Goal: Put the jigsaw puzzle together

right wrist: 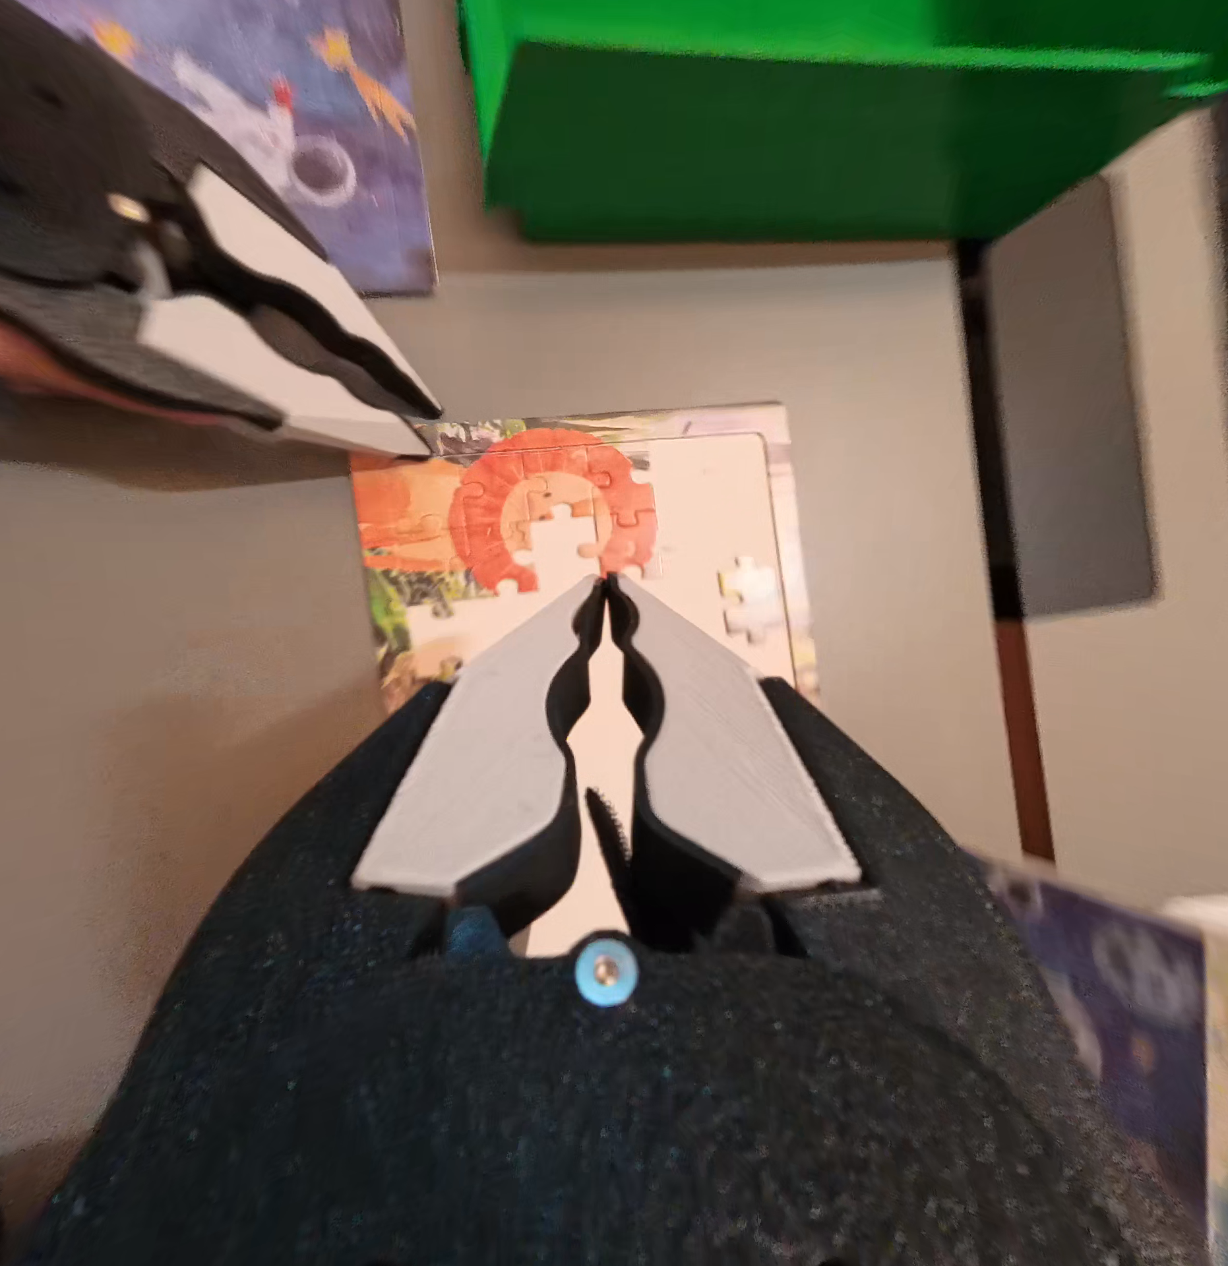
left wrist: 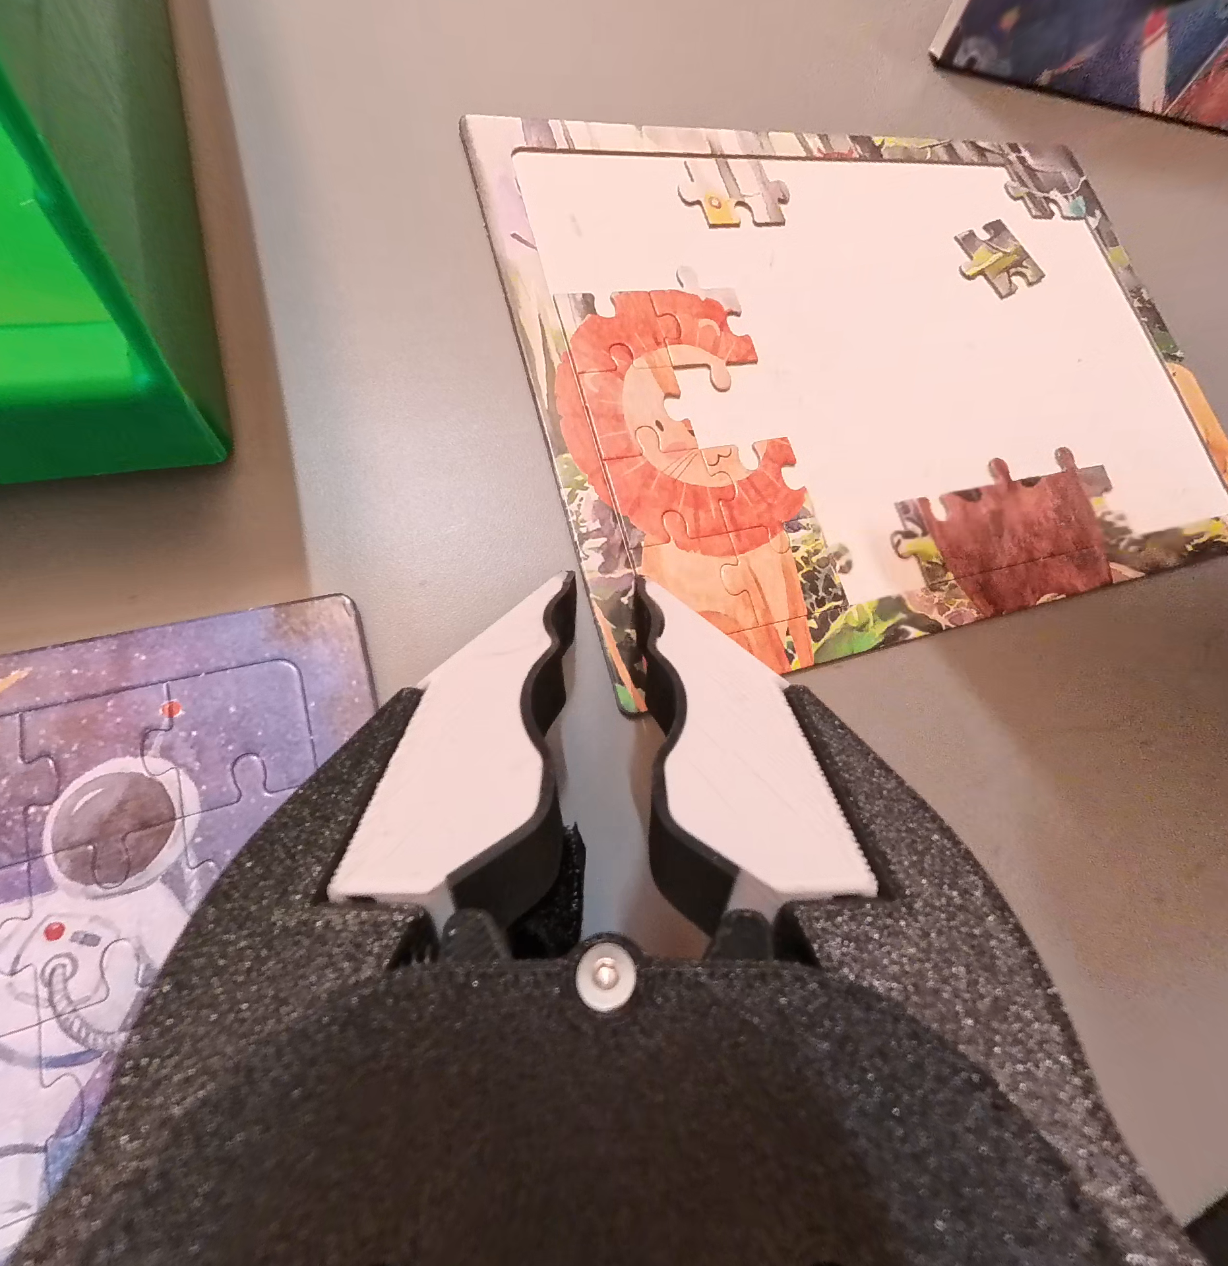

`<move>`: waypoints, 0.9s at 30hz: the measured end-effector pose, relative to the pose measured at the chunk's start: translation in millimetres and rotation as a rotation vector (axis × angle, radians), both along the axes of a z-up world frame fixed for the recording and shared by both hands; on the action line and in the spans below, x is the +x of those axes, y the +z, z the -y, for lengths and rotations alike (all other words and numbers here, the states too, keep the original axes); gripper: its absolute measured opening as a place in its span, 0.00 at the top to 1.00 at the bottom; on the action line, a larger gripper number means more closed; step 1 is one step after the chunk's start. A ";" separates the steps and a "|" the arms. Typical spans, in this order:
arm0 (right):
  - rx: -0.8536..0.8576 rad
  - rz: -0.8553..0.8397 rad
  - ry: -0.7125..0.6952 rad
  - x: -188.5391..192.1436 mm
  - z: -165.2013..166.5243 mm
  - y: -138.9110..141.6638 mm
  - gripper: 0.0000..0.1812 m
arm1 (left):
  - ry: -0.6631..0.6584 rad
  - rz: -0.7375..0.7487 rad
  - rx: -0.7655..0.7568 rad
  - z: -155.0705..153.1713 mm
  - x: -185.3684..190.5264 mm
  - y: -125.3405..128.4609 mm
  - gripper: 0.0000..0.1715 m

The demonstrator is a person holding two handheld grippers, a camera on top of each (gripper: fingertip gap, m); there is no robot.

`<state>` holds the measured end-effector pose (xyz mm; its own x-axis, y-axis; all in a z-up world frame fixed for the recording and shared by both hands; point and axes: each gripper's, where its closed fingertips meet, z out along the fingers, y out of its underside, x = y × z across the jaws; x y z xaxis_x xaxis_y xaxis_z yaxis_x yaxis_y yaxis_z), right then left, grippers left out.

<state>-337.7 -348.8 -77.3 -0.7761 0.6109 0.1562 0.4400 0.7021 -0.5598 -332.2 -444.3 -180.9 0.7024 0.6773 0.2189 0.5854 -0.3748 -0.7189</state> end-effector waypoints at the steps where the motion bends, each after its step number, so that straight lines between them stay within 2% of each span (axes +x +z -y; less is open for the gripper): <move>1: -0.038 -0.063 -0.053 16.1 -13.4 16.7 1.00 | 0.000 -0.001 -0.001 0.0 0.0 -0.1 0.91; 3: -0.125 -0.178 -0.194 53.9 -48.9 42.0 0.98 | 0.000 -0.002 -0.002 -0.1 -0.1 -0.1 0.91; 6: -0.253 -0.256 -0.431 128.2 -114.6 47.6 0.96 | 0.002 0.005 0.007 0.3 -0.2 0.1 0.91; 9: -0.363 -0.287 -0.687 205.2 -173.4 27.6 0.90 | 0.004 0.003 0.003 0.7 -0.3 0.1 0.91; 11: -0.401 -0.333 -0.781 249.9 -195.8 13.0 0.90 | 0.007 -0.008 -0.012 1.1 -0.3 0.1 0.91; 15: -0.359 -0.420 -0.973 316.5 -242.1 -18.9 0.90 | 0.028 -0.062 -0.070 4.5 -3.1 0.5 0.87; 18: -0.375 -0.436 -1.076 348.8 -271.2 -35.7 0.90 | 0.065 -0.116 -0.048 5.4 -6.3 13.2 0.87; 20: -0.471 -0.410 -1.138 363.4 -283.9 -40.6 0.87 | 0.096 -0.147 -0.005 4.7 -7.6 26.9 0.87; 22: -0.559 -0.409 -1.144 369.0 -287.7 -38.2 0.85 | 0.126 -0.178 0.024 1.8 -6.5 41.8 0.87; 24: -0.551 -0.382 -1.143 370.5 -290.2 -44.3 0.83 | 0.089 -0.179 0.049 -15.7 5.7 58.1 0.87; 27: -0.517 -0.287 -1.094 364.5 -279.5 -58.3 0.80 | -0.040 -0.197 0.059 -58.4 31.7 83.9 0.87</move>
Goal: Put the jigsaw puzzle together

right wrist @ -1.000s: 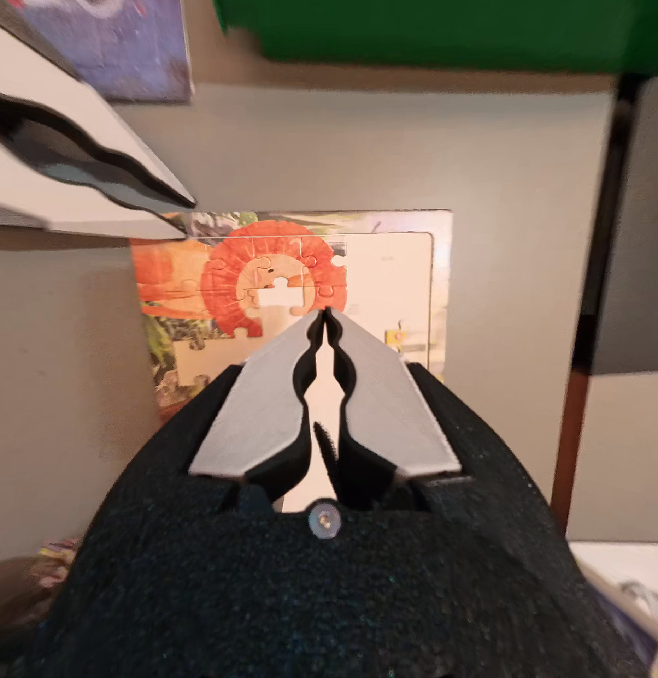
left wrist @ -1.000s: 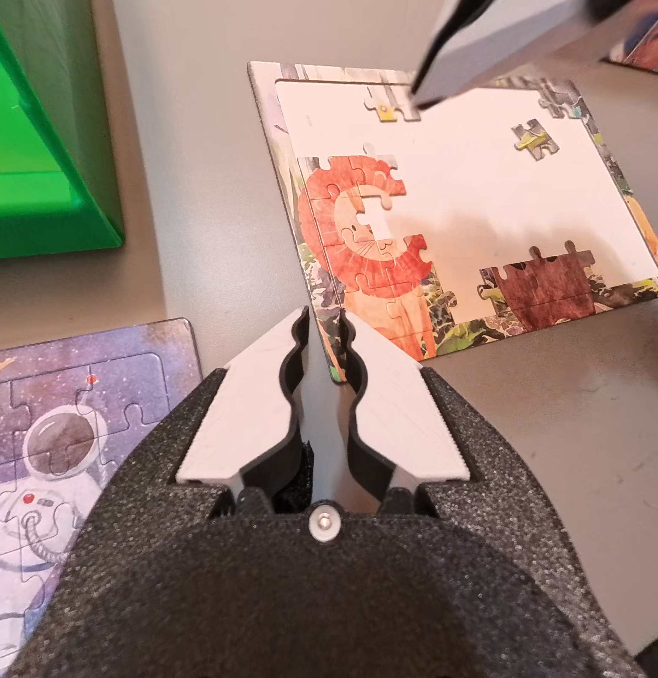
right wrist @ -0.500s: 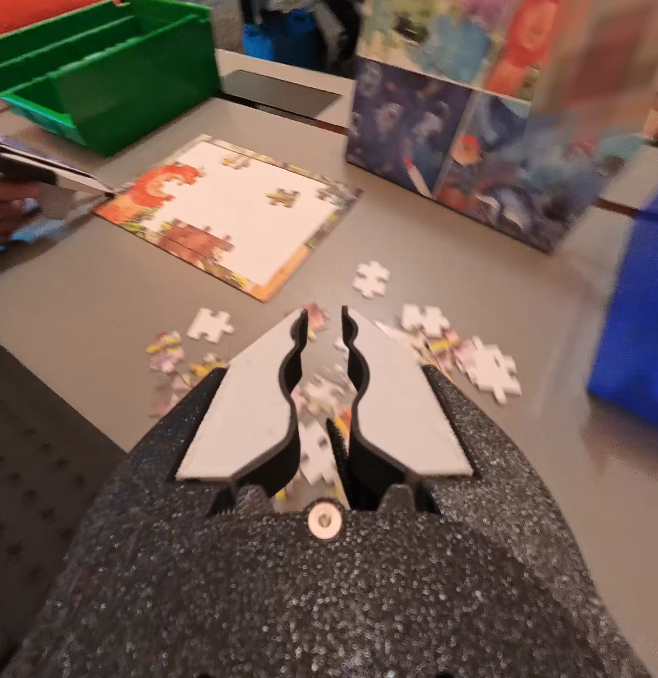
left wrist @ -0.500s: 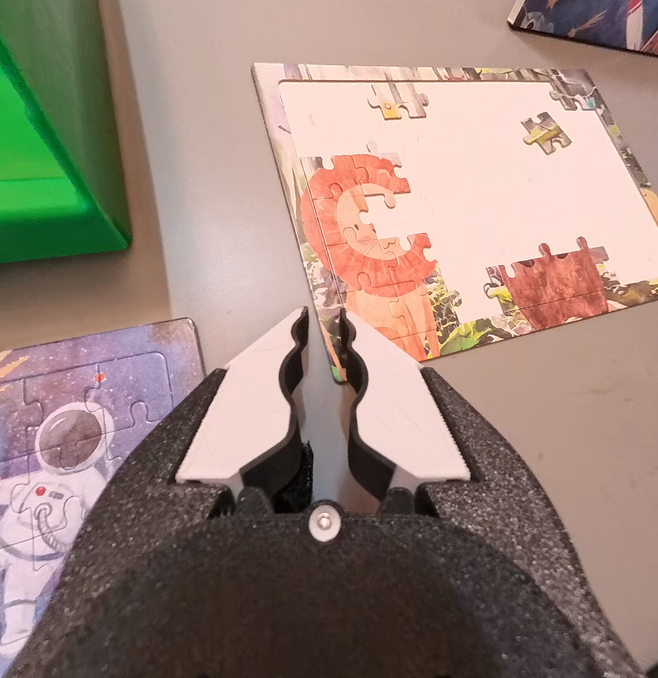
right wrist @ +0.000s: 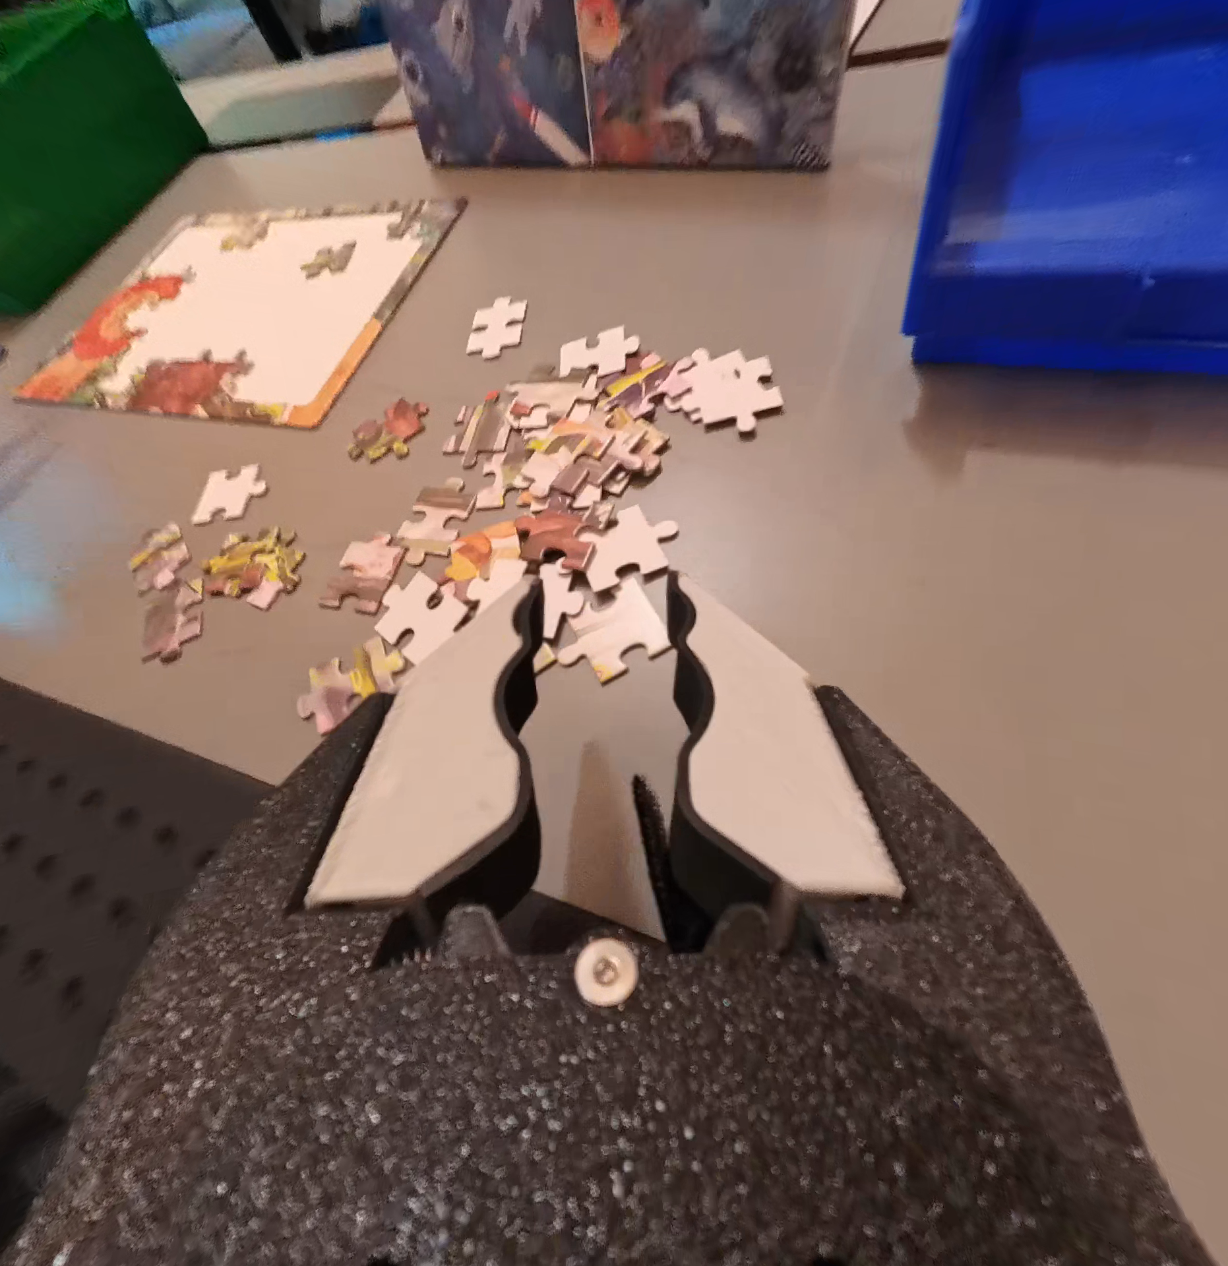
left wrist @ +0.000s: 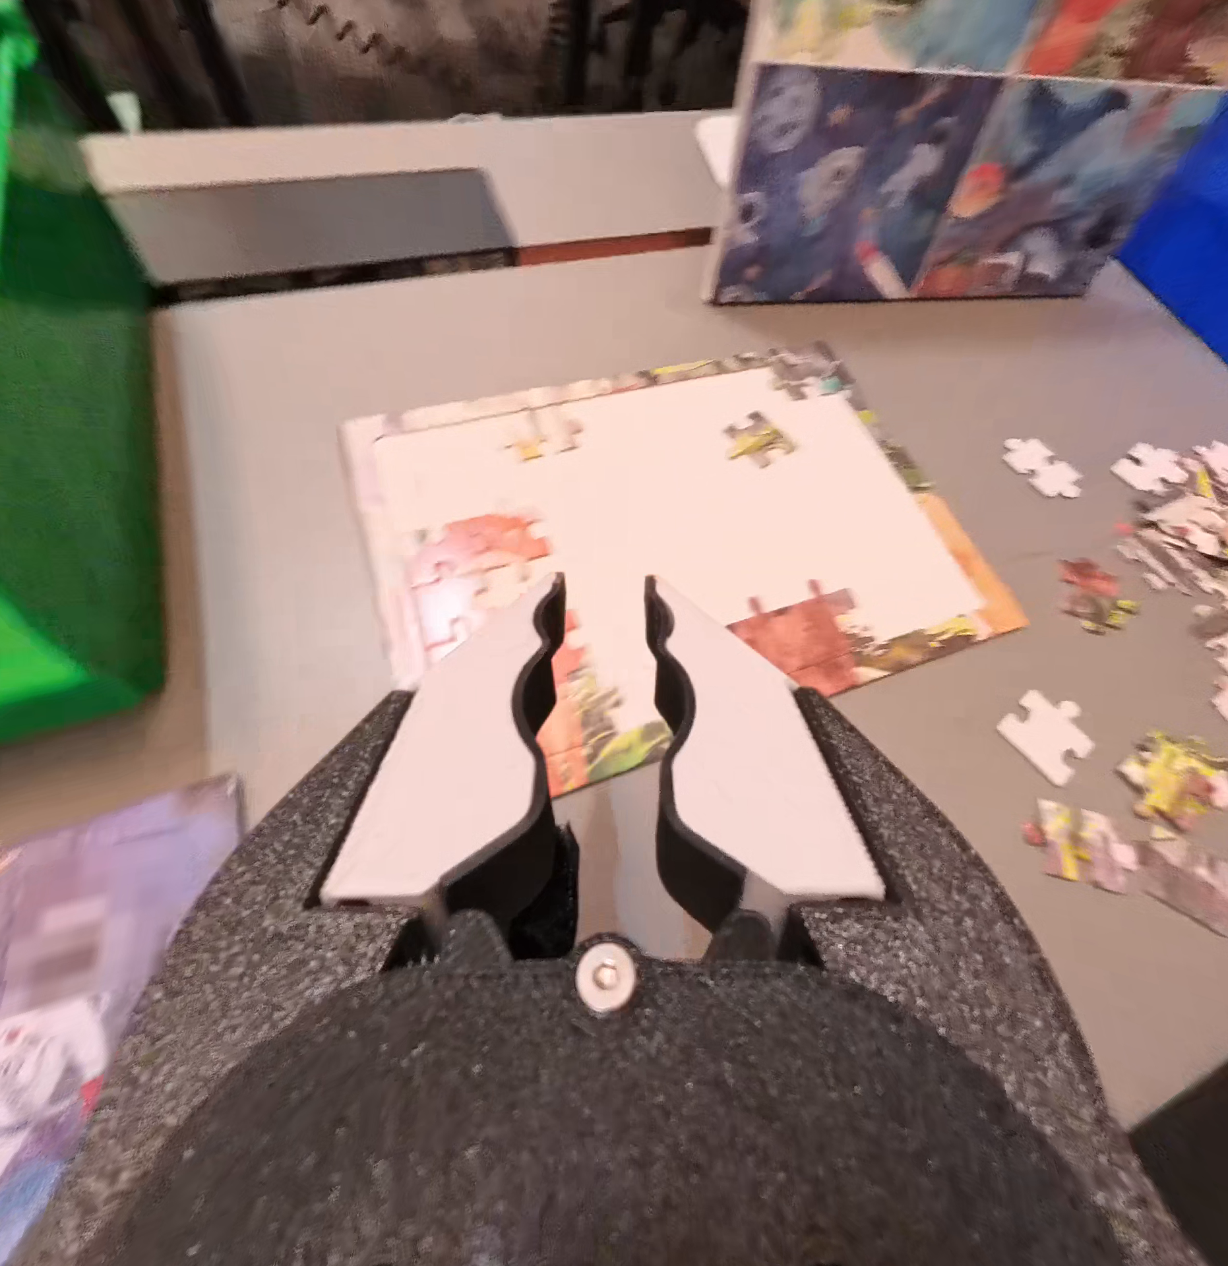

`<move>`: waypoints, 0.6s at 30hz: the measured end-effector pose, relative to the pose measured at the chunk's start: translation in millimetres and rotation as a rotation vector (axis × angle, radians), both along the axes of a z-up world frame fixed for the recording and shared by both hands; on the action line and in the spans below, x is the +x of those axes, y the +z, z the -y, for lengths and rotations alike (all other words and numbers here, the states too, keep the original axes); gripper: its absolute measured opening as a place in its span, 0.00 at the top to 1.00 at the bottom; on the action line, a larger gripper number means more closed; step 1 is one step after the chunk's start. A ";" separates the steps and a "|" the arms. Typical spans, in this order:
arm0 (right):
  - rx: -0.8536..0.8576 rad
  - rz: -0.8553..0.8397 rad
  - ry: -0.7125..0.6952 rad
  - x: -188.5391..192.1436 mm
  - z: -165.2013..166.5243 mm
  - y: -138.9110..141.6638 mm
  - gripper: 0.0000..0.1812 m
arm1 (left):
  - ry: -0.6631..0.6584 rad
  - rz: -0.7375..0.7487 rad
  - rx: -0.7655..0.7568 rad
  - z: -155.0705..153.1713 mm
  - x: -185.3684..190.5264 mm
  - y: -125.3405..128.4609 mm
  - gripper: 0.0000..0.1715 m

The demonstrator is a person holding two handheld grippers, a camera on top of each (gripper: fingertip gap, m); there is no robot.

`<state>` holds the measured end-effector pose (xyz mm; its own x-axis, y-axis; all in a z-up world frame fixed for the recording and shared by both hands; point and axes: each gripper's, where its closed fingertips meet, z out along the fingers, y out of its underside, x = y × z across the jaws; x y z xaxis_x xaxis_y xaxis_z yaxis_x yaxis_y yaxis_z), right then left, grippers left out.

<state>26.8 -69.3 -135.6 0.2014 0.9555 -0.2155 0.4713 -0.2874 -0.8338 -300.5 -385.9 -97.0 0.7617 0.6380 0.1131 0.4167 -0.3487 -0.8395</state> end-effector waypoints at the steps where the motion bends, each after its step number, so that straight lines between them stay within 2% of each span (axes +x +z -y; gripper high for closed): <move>1: 0.027 0.033 0.008 -1.4 1.4 -4.7 0.80 | -0.036 -0.019 -0.006 -14.1 6.9 6.2 0.87; 4: 0.102 0.124 0.037 -4.4 6.3 -16.8 0.80 | -0.134 -0.126 0.019 -55.7 21.6 12.9 0.87; 7: 0.160 0.186 0.045 -9.6 7.6 -22.4 0.81 | -0.186 -0.196 0.051 -79.8 36.0 1.6 0.87; 10: 0.207 0.217 0.064 -34.1 9.3 -18.6 0.80 | -0.238 -0.270 0.031 -84.7 50.4 0.9 0.87; 12: 0.208 0.247 0.128 -60.5 16.0 -16.3 0.78 | -0.234 -0.330 0.011 -81.2 49.6 3.2 0.87; 16: 0.180 0.305 0.264 -123.0 20.5 -28.6 0.76 | -0.228 -0.277 0.043 -76.9 49.9 -0.9 0.87; 18: 0.276 0.395 0.271 -136.0 5.1 -41.4 0.74 | -0.222 -0.277 0.044 -75.4 48.1 -0.9 0.87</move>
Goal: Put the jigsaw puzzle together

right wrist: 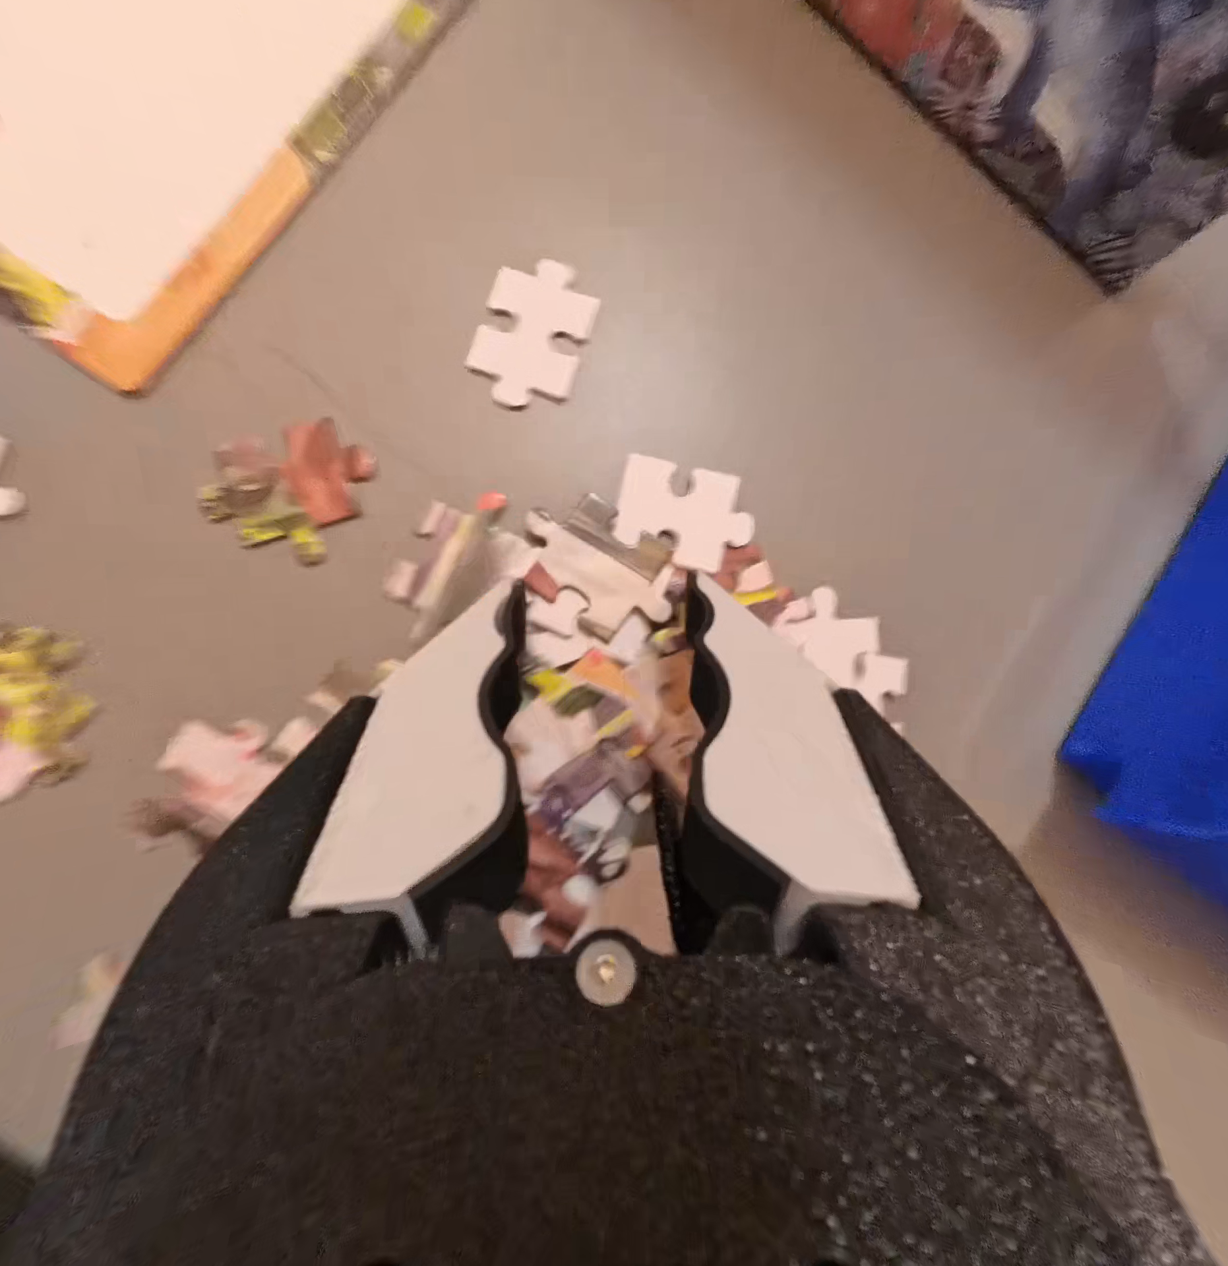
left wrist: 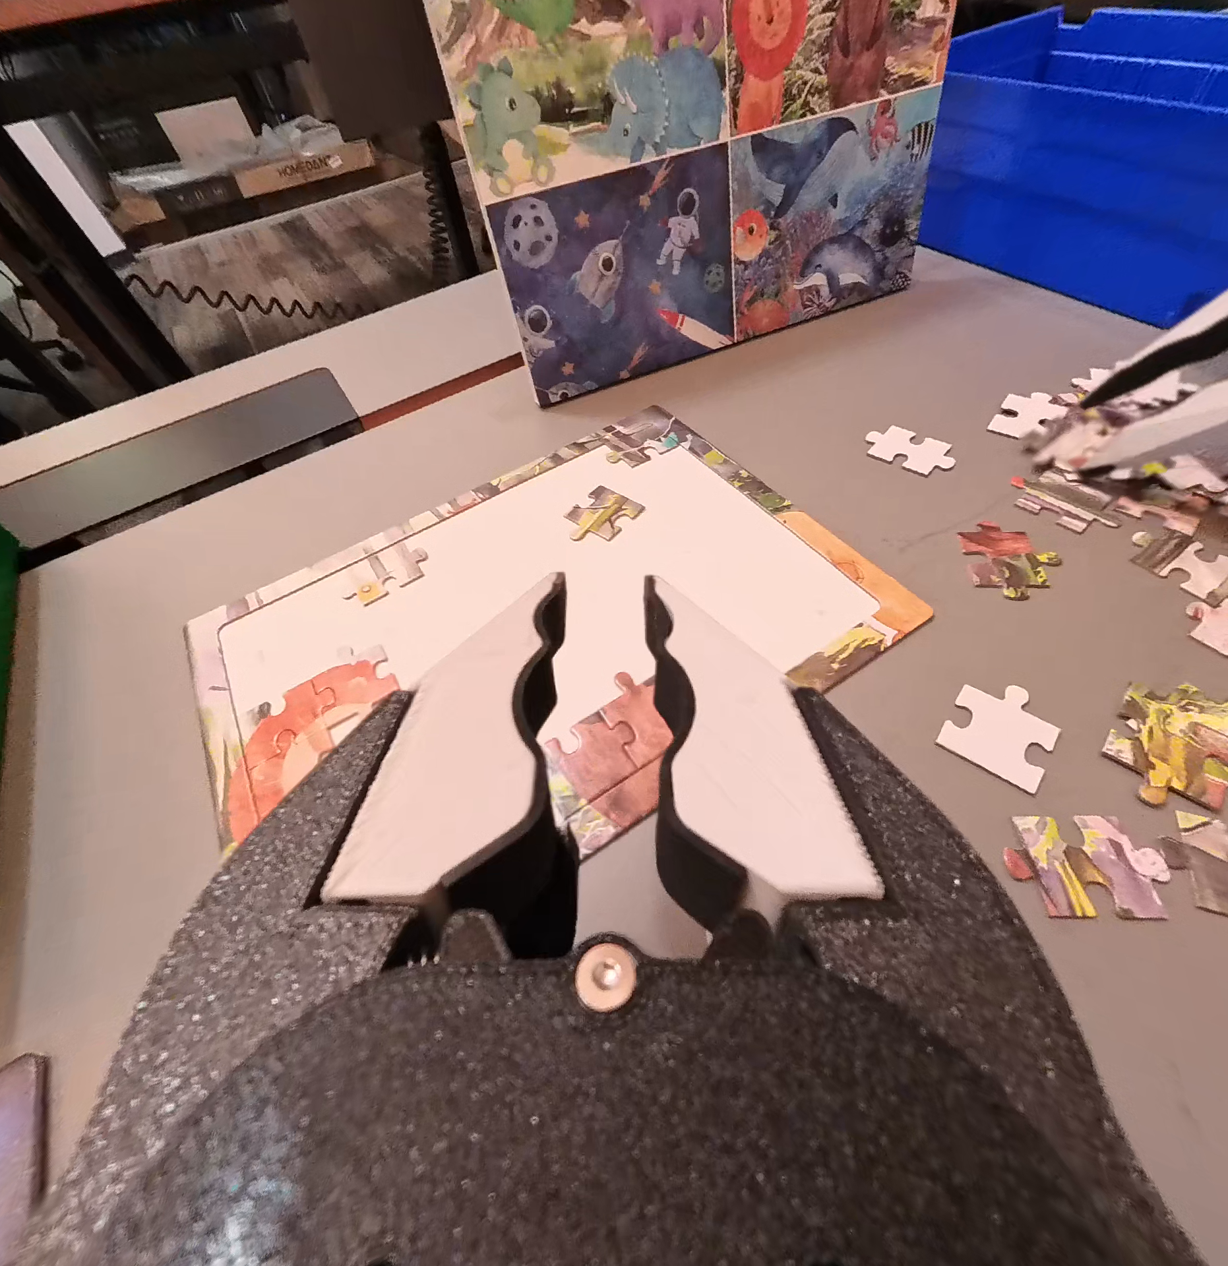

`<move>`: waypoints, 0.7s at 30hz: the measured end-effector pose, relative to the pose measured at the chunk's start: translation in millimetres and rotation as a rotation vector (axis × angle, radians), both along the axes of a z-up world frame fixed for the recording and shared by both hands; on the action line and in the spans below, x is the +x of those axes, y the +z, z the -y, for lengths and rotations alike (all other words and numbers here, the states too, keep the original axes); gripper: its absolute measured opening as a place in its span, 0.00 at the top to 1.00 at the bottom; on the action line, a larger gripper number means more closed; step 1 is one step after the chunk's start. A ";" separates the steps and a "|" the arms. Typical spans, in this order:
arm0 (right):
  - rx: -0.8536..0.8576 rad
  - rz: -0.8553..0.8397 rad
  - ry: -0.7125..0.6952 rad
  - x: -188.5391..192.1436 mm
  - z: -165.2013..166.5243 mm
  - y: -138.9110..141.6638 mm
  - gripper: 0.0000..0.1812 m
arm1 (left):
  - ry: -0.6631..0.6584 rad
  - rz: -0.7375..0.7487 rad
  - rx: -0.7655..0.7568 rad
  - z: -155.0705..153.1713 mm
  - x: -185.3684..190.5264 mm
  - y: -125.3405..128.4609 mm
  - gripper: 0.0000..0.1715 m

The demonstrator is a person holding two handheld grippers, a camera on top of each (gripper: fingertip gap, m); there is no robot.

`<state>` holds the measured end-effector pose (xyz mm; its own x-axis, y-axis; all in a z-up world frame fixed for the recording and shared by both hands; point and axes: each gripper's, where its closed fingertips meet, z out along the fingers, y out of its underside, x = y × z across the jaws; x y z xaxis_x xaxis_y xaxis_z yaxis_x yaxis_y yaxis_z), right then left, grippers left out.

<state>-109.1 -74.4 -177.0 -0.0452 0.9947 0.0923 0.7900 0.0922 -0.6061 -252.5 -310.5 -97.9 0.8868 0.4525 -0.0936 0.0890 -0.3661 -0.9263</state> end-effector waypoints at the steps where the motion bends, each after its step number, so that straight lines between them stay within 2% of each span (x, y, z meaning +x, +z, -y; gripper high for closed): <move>1: 0.015 -0.011 -0.007 -4.5 -4.3 0.9 0.72 | 0.001 -0.009 -0.001 0.3 -0.4 0.5 0.87; 3: -0.094 -0.041 0.024 -7.5 7.2 1.0 0.72 | -0.005 -0.019 -0.005 0.1 0.9 -0.2 0.87; 6: -0.120 -0.079 0.017 -5.5 7.2 0.5 0.74 | -0.019 -0.008 -0.007 -1.9 3.4 -2.6 0.87; 7: -0.144 -0.082 0.037 -4.6 12.2 1.0 0.79 | -0.021 -0.005 -0.005 -2.6 3.5 -2.5 0.87; 8: -0.154 -0.078 0.066 -3.4 17.1 0.2 0.84 | -0.025 0.000 -0.004 -3.3 3.9 -2.8 0.87; 10: -0.091 -0.082 0.053 -3.0 11.0 0.0 0.84 | -0.028 0.004 -0.008 -4.0 4.2 -3.9 0.87; 11: -0.068 -0.077 0.058 -1.2 9.7 0.7 0.96 | -0.028 0.000 -0.011 -3.8 4.2 -4.2 0.87; 12: -0.037 -0.085 0.064 0.9 6.8 3.8 1.00 | -0.026 -0.005 -0.012 -3.4 3.8 -4.2 0.87; 16: -0.052 -0.123 0.013 13.7 -9.2 23.1 1.00 | -0.017 -0.006 -0.012 -1.3 1.5 -4.5 0.87; 19: -0.086 -0.042 -0.003 30.8 -16.5 14.5 0.99 | -0.012 -0.005 -0.023 -0.5 -0.1 -6.9 0.87; 21: -0.127 -0.046 0.036 29.5 -5.4 10.6 0.87 | -0.012 -0.009 -0.038 -1.2 -0.1 -9.4 0.87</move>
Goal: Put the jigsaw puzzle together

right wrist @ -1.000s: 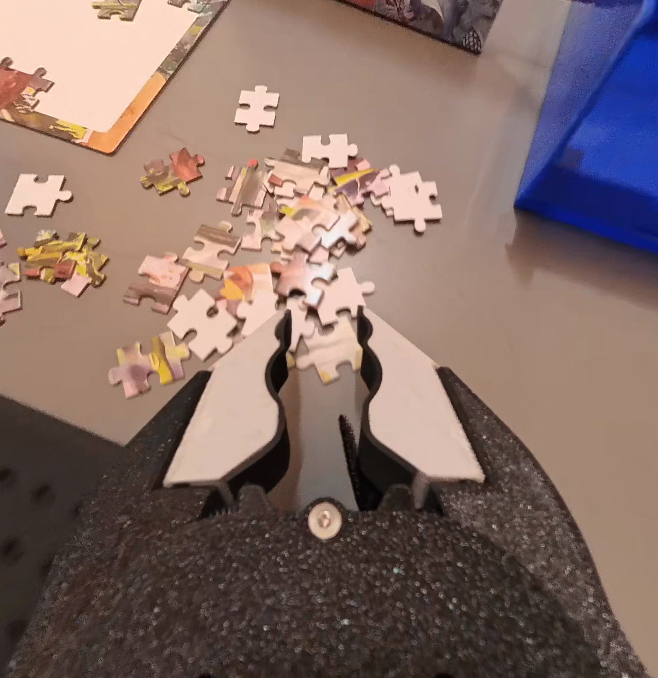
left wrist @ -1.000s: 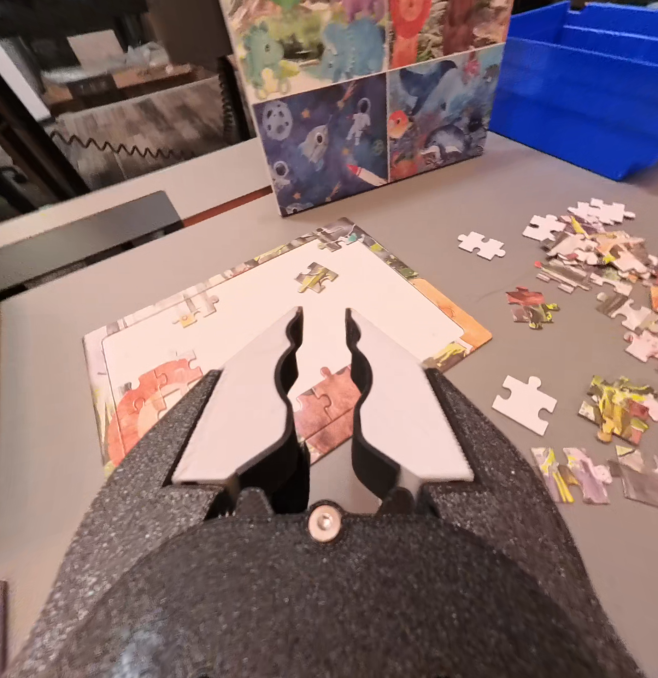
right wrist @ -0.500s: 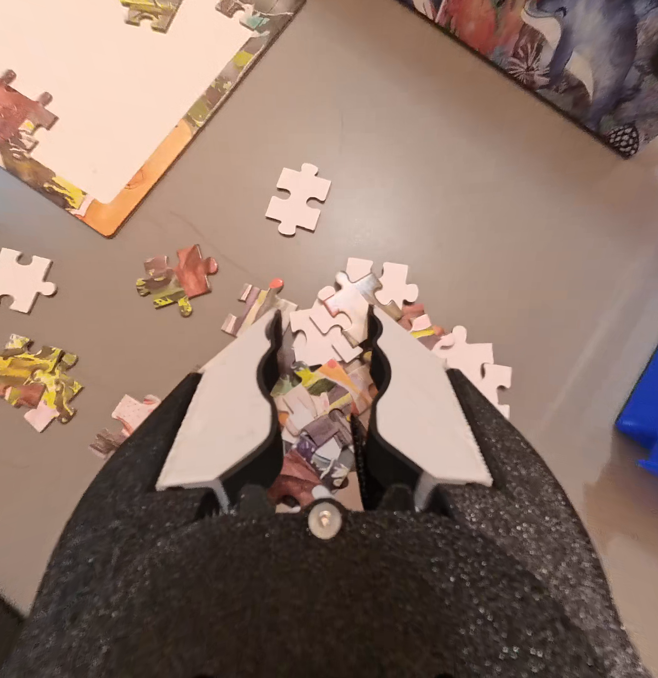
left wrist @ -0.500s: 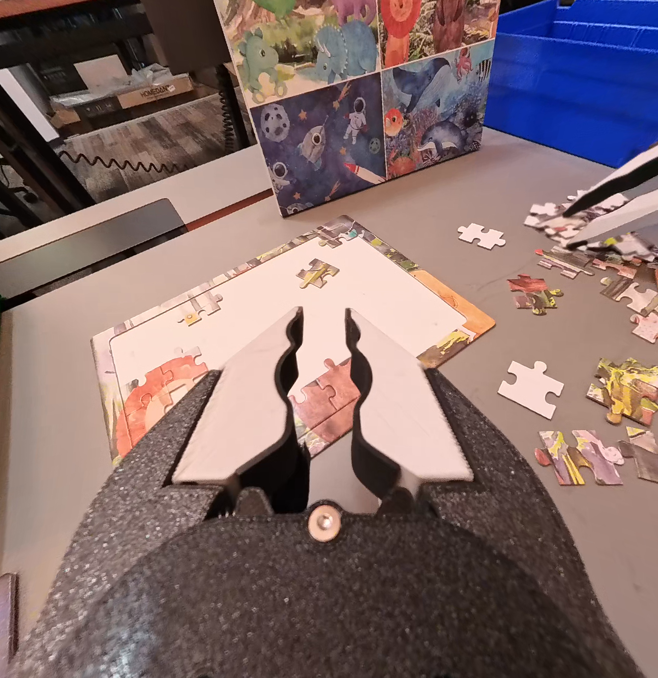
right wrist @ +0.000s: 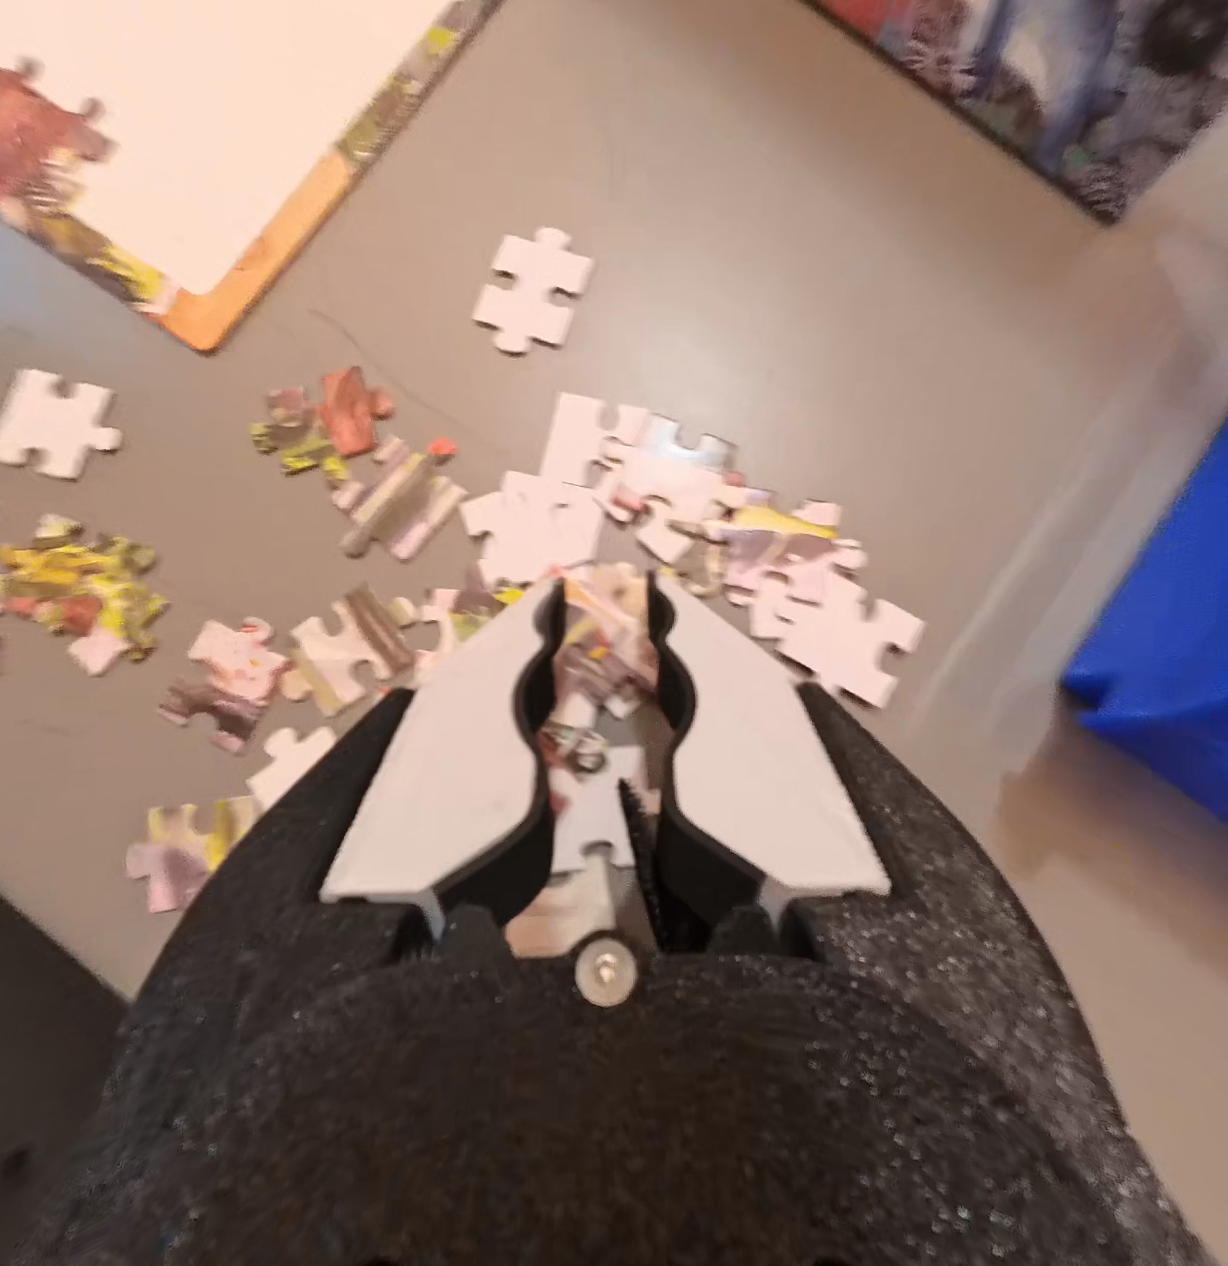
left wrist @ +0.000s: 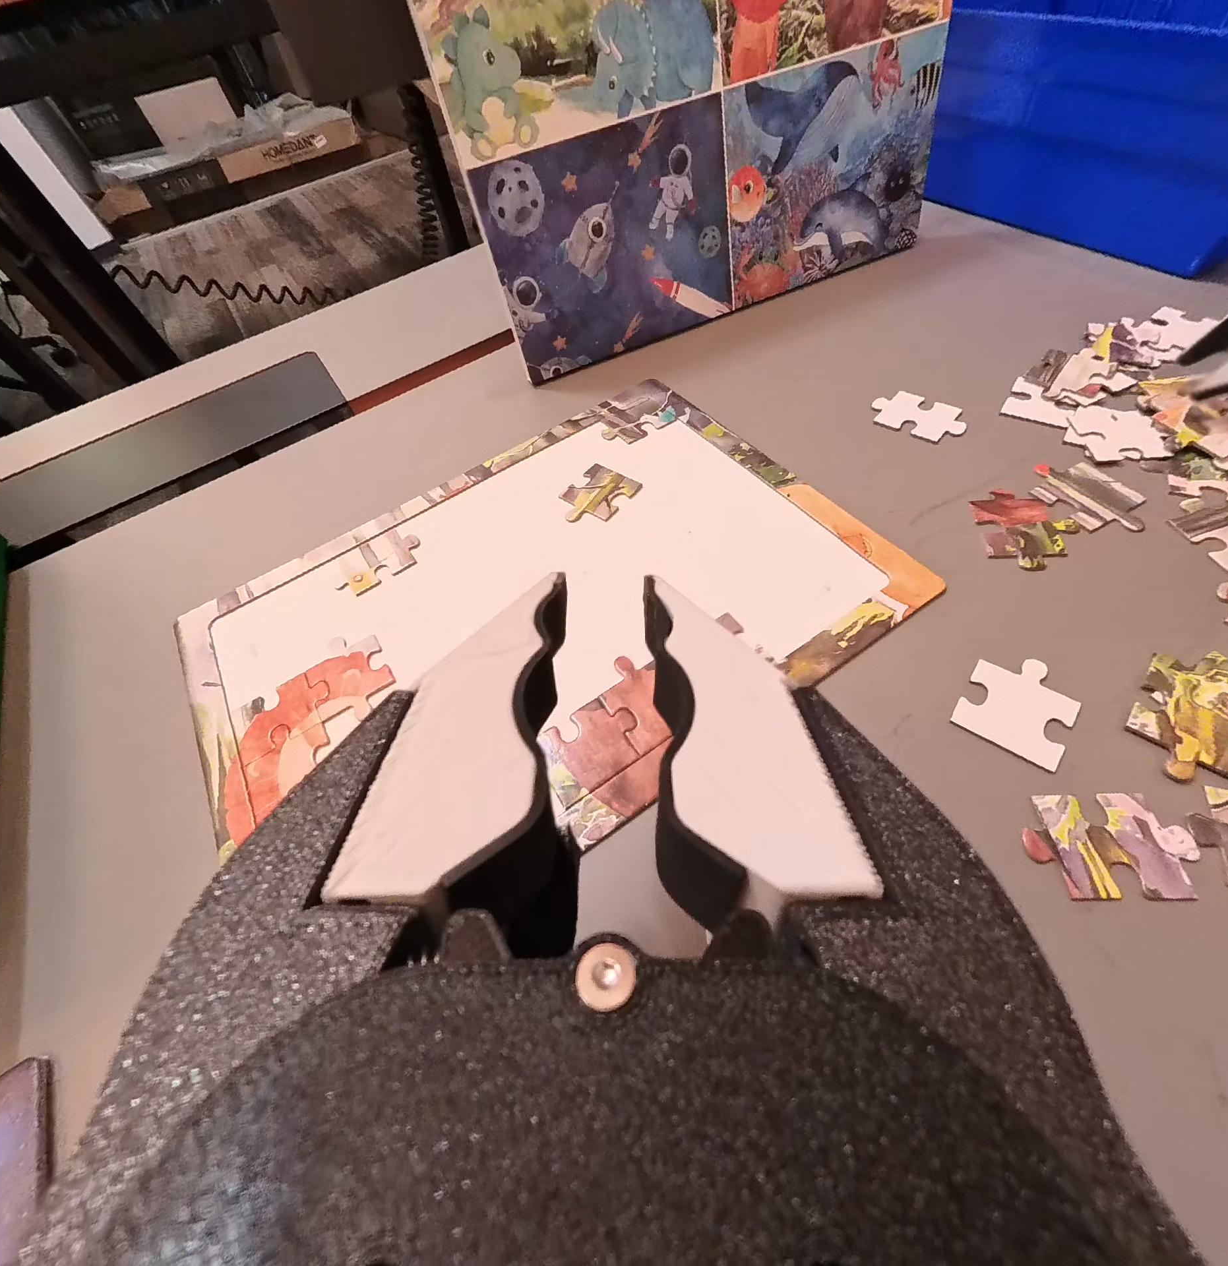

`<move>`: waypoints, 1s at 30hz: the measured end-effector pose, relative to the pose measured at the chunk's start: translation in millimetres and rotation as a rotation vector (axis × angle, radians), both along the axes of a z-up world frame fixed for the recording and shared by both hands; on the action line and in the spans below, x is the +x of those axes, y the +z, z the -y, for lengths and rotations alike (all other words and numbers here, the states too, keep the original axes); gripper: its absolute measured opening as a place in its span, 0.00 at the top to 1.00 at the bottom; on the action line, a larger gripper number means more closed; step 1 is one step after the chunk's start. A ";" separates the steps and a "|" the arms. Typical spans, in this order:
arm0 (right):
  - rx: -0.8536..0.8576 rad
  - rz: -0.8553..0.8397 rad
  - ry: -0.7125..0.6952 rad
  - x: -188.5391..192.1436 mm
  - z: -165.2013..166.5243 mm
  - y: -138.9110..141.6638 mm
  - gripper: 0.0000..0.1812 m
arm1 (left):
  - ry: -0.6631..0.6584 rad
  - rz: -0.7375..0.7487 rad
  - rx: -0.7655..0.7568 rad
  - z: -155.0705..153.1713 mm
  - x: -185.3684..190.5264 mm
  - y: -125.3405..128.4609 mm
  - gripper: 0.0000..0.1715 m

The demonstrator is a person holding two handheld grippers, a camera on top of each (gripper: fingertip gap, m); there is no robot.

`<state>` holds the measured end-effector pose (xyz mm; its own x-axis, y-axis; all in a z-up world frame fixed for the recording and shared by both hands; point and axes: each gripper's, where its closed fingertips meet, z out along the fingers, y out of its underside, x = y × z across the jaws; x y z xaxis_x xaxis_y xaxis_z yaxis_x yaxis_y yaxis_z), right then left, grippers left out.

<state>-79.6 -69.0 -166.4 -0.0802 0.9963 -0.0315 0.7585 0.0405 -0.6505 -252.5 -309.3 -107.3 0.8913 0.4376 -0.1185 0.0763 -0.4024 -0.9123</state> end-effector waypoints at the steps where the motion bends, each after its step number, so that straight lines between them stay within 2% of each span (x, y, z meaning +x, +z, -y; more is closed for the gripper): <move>1: -0.034 0.001 0.038 -2.9 11.6 -2.0 0.82 | 0.000 -0.007 -0.008 -0.4 0.1 -0.9 0.87; 3: 0.004 0.018 0.075 -11.1 21.3 -7.9 0.75 | -0.003 -0.018 -0.023 -1.4 0.9 -3.0 0.87; 5: 0.074 0.035 0.094 -19.0 24.1 -14.8 0.74 | -0.004 -0.024 -0.032 -1.8 1.3 -4.2 0.87; 7: 0.049 0.023 0.082 -24.1 25.5 -16.8 0.79 | -0.004 -0.019 -0.029 -1.6 1.3 -4.3 0.87; 12: 0.009 0.011 0.028 -21.0 15.6 -15.6 0.80 | -0.004 -0.013 -0.028 -1.7 0.9 -4.8 0.87; 13: -0.013 0.001 0.038 -20.8 17.8 -14.3 0.85 | -0.004 -0.015 -0.032 -1.8 1.0 -5.3 0.87; 18: -0.306 -0.154 0.047 -24.4 31.8 15.5 0.86 | -0.001 -0.021 -0.031 -1.1 0.5 -4.4 0.87; 24: -0.878 -0.426 0.163 -26.3 68.0 97.0 0.86 | -0.029 -0.024 -0.024 -5.0 7.4 -2.0 0.87; 26: -1.076 -0.494 0.259 -18.5 80.6 125.6 0.86 | -0.079 -0.009 -0.002 -11.1 18.8 2.0 0.87; 30: -1.239 -0.543 0.382 -9.2 98.8 151.7 0.86 | -0.310 0.067 0.125 -32.4 71.8 27.4 0.86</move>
<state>-88.8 -167.8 -14.7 -0.6213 0.2592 -0.7394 0.4771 -0.6235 -0.6194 -180.8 -276.9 -80.0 0.9883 0.1516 -0.0182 0.0287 -0.3014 -0.9531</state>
